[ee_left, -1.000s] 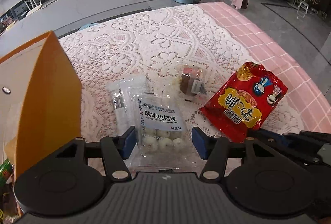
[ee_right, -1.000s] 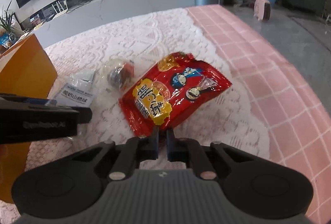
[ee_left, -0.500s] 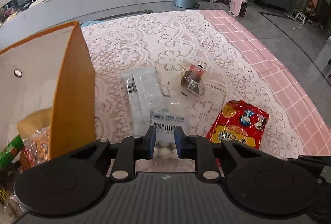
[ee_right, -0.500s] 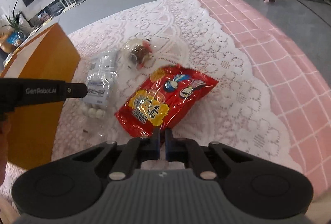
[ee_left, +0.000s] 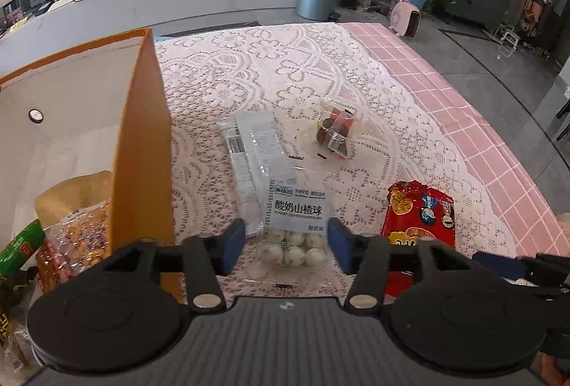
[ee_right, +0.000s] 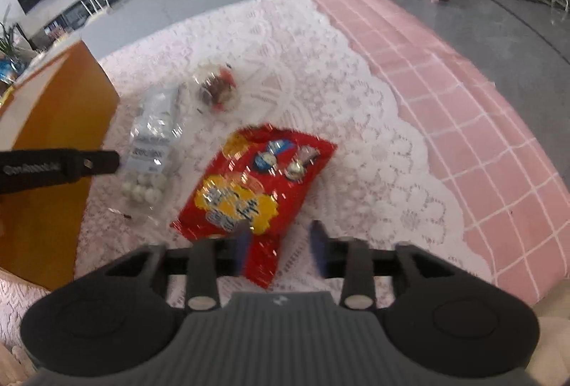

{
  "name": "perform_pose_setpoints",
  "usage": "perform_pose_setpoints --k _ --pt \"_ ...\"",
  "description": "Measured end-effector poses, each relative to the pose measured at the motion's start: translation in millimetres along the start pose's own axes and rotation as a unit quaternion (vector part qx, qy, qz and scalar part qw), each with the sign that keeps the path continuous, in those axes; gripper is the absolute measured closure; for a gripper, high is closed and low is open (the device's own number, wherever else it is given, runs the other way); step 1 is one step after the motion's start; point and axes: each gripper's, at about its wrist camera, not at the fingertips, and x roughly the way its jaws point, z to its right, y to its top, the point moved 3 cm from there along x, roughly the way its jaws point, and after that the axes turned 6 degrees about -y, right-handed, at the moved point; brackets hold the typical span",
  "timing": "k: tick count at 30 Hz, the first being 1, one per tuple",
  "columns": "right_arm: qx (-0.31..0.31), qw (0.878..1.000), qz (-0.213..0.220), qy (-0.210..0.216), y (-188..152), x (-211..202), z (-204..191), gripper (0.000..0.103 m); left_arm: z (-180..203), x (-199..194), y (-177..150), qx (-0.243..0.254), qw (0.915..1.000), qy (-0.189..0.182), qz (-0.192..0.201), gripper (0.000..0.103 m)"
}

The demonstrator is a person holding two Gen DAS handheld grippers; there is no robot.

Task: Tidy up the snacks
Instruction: 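Lift the yogurt-ball pack with the left tool while the right tool lifts the red cartoon bag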

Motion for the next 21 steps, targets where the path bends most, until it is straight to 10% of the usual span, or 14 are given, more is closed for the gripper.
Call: perform_pose_setpoints --k 4,8,21 --pt "0.012 0.999 0.029 0.012 6 -2 -4 0.022 2 4 -1 0.015 0.9997 0.016 0.007 0.033" --pt "0.029 0.999 0.027 0.013 14 7 -4 0.009 -1 3 2 0.003 0.9997 0.011 0.021 0.033" --pt "0.114 0.991 -0.067 -0.027 30 56 -20 0.004 -3 -2 19 0.012 0.9987 0.024 0.044 0.033"
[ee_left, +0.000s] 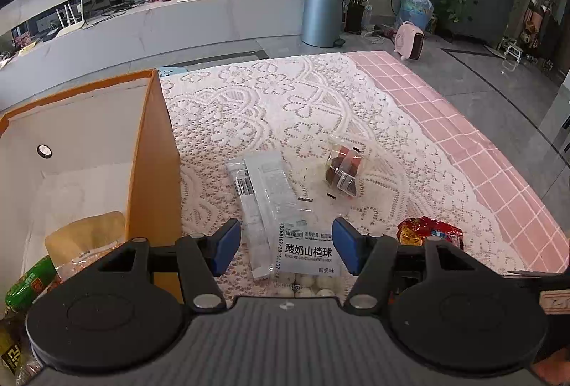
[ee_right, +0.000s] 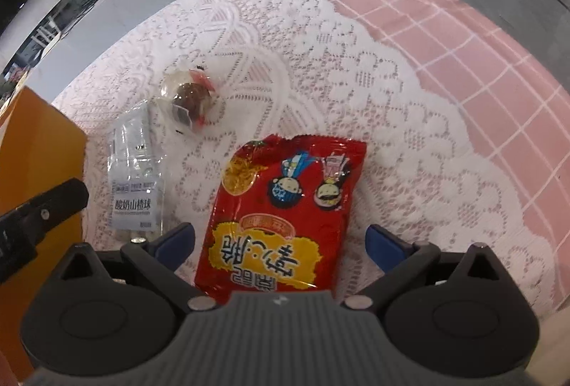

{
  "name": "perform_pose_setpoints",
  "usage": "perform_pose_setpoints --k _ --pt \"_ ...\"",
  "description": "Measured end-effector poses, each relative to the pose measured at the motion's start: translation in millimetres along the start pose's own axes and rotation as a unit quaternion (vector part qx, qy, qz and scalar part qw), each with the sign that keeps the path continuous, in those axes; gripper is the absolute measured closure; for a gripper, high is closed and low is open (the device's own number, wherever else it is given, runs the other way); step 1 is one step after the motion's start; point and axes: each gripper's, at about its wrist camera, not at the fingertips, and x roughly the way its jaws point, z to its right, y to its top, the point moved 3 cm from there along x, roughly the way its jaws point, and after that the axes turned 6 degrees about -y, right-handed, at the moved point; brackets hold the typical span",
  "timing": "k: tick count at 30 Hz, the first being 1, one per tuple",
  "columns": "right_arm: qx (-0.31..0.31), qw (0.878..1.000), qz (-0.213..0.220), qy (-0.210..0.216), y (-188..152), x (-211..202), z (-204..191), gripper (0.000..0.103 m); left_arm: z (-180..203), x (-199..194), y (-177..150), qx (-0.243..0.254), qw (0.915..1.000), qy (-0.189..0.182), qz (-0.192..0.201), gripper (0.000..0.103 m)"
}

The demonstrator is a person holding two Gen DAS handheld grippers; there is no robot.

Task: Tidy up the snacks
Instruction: 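Lift the yogurt-ball pack with the left tool while the right tool lifts the red cartoon bag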

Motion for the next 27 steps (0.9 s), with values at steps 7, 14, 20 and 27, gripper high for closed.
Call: perform_pose_setpoints --k 7,14,20,27 --pt "-0.048 0.998 0.008 -0.041 3 6 -11 0.011 2 11 -3 0.009 0.9996 0.002 -0.026 0.030" --pt "-0.125 0.991 0.002 -0.040 8 2 -2 0.020 9 28 -10 0.026 0.9980 -0.003 -0.057 0.023" --pt "-0.161 0.986 0.022 -0.048 2 2 12 0.018 20 44 -19 0.058 0.9965 0.010 -0.060 0.019" --pt "-0.171 0.983 0.035 -0.050 -2 1 9 0.018 21 54 -26 0.084 0.9944 0.022 -0.060 0.015"
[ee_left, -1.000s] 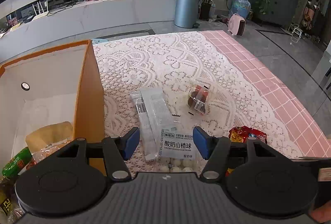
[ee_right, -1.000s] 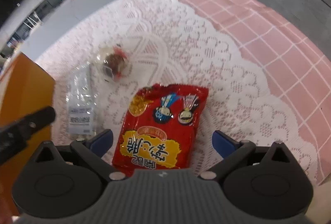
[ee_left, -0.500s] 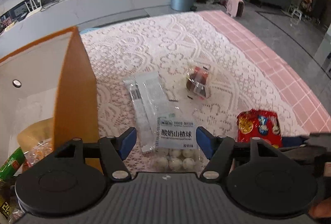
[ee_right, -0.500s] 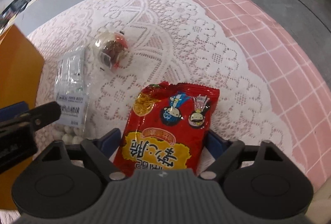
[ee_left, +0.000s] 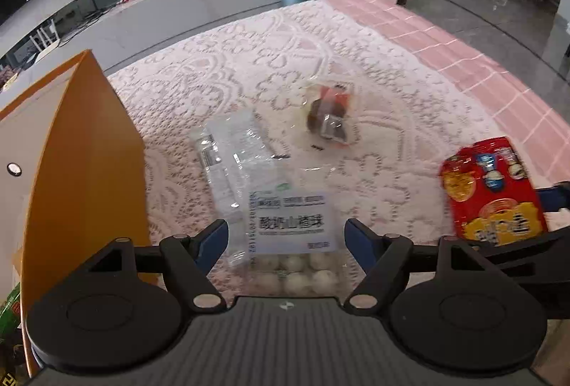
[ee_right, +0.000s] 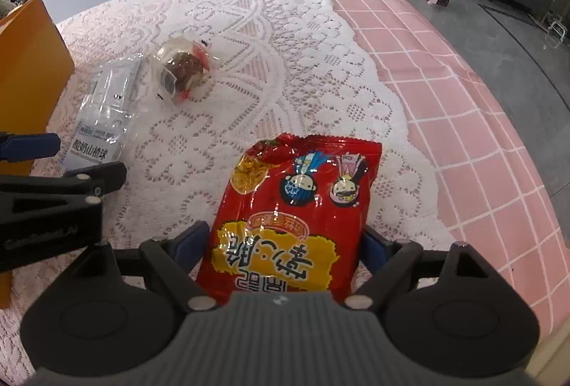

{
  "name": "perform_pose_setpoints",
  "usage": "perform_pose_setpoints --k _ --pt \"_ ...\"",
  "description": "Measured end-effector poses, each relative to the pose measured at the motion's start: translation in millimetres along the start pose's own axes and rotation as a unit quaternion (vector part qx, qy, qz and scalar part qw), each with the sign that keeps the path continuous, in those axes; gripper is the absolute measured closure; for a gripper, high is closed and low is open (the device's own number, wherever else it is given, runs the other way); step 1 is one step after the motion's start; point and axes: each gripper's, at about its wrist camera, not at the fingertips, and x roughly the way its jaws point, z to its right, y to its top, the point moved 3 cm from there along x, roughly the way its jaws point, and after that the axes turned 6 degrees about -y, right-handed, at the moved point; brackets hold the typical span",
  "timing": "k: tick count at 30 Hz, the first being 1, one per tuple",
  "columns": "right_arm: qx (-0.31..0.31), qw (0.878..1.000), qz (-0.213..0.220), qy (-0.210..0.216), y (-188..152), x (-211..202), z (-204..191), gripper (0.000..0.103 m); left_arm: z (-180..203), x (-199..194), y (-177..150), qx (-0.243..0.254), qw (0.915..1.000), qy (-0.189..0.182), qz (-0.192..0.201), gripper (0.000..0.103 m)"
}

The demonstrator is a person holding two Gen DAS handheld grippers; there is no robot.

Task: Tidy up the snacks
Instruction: 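Lift the yogurt-ball pack with the left tool while the right tool lifts the red cartoon bag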

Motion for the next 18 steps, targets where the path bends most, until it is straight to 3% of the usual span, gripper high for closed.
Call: perform_pose_setpoints --k 6,11,18 --pt "0.004 1.000 0.004 0.001 -1.5 -1.5 -0.2 0.018 -2.7 7.9 -4.0 -0.009 0.9999 -0.007 -0.003 0.019" --pt "0.002 1.000 0.010 0.004 -1.0 -3.2 -1.0 0.025 1.2 7.7 -6.3 -0.004 0.9999 -0.014 0.002 0.034" --pt "0.001 1.000 0.025 0.014 -0.4 -7.3 -1.6 0.033 -1.6 -1.0 -7.8 -0.023 0.9994 -0.023 0.012 0.038"
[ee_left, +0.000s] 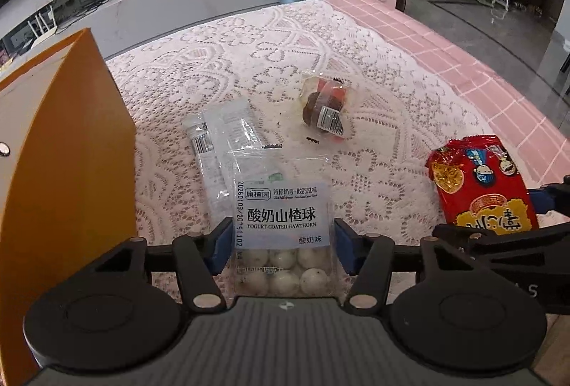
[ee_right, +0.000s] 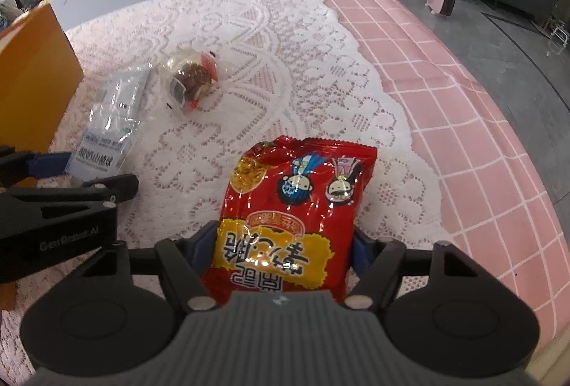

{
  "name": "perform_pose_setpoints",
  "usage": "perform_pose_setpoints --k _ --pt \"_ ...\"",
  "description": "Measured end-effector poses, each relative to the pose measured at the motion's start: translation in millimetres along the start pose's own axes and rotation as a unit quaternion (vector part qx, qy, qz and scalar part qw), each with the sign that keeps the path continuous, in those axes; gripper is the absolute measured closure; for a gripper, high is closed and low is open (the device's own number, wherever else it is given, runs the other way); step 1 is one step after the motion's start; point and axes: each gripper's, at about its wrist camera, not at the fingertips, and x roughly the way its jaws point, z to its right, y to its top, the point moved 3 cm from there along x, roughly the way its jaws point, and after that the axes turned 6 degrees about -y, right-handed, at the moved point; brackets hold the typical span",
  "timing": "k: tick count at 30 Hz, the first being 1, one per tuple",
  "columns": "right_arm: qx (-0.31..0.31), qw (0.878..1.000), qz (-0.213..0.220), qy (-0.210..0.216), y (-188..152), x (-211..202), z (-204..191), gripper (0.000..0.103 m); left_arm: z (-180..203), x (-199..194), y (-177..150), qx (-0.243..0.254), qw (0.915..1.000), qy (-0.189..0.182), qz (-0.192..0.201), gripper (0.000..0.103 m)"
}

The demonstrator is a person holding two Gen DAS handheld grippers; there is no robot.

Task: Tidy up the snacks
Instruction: 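Lift the yogurt-ball pack with the left tool while the right tool lifts the red cartoon bag, then carry the yogurt-ball pack with the left tool while the right tool carries the red bag over the box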

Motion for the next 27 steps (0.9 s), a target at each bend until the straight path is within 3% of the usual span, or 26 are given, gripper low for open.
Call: perform_pose_setpoints --k 11,20,27 --pt "0.036 0.998 0.050 0.032 -4 -33 2 0.033 2 -57 8 -0.026 0.9967 -0.035 0.069 0.038" --pt "0.027 0.995 0.085 0.049 -7 -80 -15 0.033 -23 -111 5 -0.063 0.9906 -0.032 0.117 0.038" --pt "-0.006 0.989 0.125 0.077 0 -122 -54 0.033 -55 -146 0 -0.082 0.9866 -0.018 0.140 0.038"
